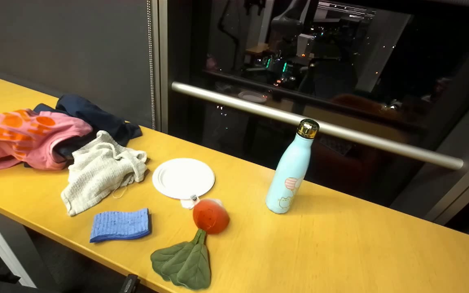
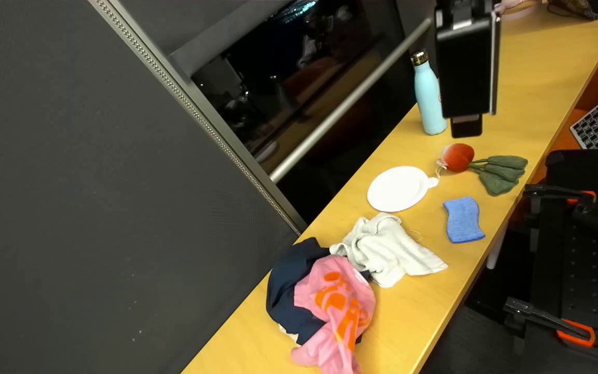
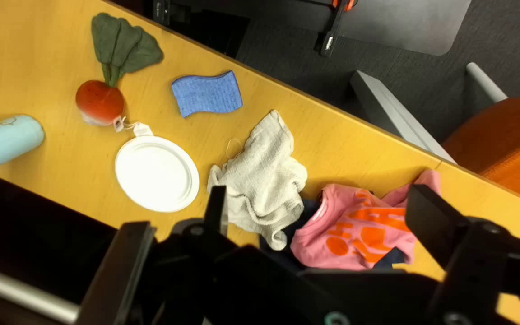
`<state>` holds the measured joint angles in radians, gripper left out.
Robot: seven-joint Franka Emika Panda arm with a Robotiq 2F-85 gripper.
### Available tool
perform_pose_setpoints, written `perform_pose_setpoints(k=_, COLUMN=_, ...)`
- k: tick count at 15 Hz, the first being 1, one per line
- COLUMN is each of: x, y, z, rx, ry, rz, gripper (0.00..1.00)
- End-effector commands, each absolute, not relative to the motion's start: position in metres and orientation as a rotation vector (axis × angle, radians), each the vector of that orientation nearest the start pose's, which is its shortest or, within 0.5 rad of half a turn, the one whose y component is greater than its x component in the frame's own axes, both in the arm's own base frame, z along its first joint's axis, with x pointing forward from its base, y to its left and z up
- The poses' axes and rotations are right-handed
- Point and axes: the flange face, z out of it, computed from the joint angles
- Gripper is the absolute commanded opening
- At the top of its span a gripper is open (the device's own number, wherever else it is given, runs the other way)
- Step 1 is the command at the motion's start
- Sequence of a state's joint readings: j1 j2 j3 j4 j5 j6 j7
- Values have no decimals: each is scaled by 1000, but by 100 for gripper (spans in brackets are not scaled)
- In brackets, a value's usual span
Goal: Use the towel to wipe the table
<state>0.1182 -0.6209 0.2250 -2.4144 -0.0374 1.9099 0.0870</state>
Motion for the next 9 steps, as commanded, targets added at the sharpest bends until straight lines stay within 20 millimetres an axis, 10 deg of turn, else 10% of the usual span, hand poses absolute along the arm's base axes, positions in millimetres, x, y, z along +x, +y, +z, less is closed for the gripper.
perform_pose_setpoints(k=1, x=333, y=114, z=564, rx=-3284, ry=-332, rz=-448, gripper=100)
perform_pose_setpoints(k=5, x=339, y=81, z=530, rx=-3322, ry=-195, rz=-630, gripper=100)
perform_pose_setpoints(k=9, x=361, y=47, z=448, rx=-3324, ry=-17, rz=-690, gripper=100)
